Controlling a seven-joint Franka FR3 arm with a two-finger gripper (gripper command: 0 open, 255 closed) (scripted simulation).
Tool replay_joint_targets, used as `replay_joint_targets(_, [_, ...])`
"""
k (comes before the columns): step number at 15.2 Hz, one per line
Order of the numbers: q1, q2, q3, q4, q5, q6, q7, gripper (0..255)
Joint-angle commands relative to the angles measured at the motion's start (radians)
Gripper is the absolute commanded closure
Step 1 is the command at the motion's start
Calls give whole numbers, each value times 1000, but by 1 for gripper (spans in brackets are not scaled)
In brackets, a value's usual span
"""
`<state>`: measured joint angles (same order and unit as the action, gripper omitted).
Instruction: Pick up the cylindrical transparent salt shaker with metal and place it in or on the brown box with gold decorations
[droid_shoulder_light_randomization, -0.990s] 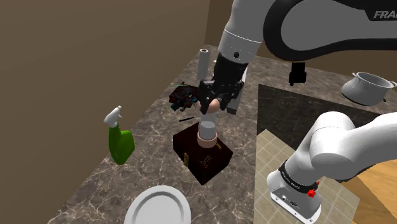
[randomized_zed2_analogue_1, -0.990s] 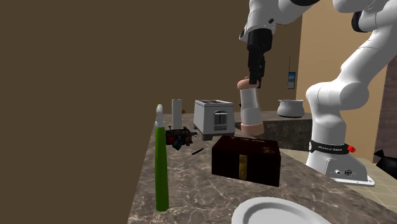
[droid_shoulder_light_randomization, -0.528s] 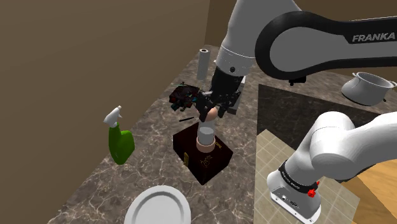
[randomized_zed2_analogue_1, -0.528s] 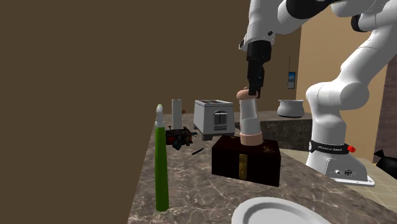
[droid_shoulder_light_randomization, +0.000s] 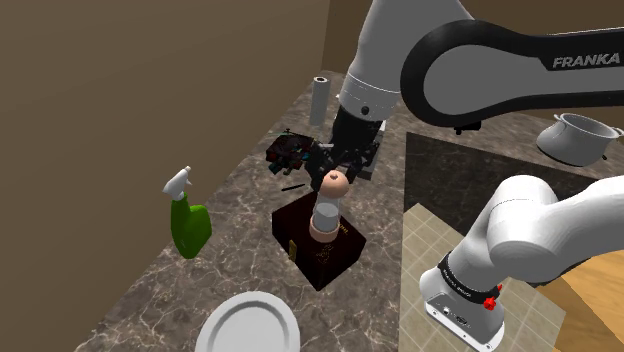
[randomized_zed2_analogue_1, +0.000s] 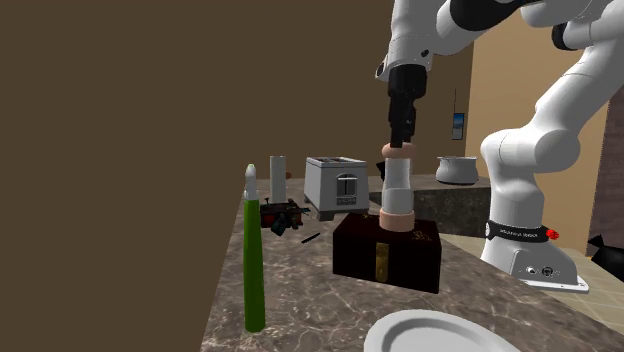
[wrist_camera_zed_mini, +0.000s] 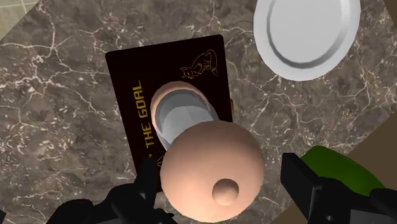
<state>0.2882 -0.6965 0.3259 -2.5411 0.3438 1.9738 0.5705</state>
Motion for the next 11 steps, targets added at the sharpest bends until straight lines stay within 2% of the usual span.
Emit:
replay_joint_targets(1, [0, 0, 0, 0, 0, 0, 0, 0])
replay_joint_targets(4, [0, 0, 0, 0, 0, 0, 0, 0])
replay_joint_targets(8, [-10, -26, -36, 105, -28, -133, 6, 0])
replay_joint_targets(11, [-10, -26, -36, 105, -28, -133, 6, 0])
